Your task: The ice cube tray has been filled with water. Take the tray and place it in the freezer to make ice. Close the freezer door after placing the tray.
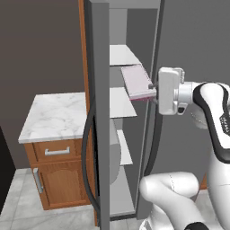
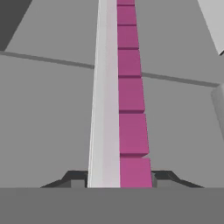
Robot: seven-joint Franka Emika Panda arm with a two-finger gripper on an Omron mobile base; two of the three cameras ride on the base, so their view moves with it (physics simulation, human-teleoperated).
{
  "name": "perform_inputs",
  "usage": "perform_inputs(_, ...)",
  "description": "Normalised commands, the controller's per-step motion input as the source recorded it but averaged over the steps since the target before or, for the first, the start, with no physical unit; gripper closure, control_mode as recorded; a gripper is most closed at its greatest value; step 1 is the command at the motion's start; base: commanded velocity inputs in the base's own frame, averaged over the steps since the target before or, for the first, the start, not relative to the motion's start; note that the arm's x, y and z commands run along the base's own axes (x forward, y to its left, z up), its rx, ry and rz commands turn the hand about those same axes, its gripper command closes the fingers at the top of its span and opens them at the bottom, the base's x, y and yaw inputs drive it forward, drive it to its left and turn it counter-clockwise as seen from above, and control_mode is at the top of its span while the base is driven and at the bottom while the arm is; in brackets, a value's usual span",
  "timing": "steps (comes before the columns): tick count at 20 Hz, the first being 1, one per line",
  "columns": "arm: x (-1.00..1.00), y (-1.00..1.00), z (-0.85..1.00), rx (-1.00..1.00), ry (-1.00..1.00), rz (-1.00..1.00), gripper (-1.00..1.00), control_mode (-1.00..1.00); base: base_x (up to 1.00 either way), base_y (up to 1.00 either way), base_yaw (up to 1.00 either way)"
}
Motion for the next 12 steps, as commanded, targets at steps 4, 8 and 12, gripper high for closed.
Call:
perform_inputs(4, 0.31, 0.00, 0.23, 0.04, 0.00, -0.05, 1.00, -1.00, 0.00, 0.00, 0.00)
perform_inputs(8, 0.31, 0.00, 0.21, 0.03, 0.00, -0.07, 1.00, -1.00, 0.00, 0.00, 0.00)
perform_inputs(12, 0.32, 0.02, 0.23, 0.03, 0.00, -0.07, 1.00, -1.00, 0.00, 0.00, 0.00)
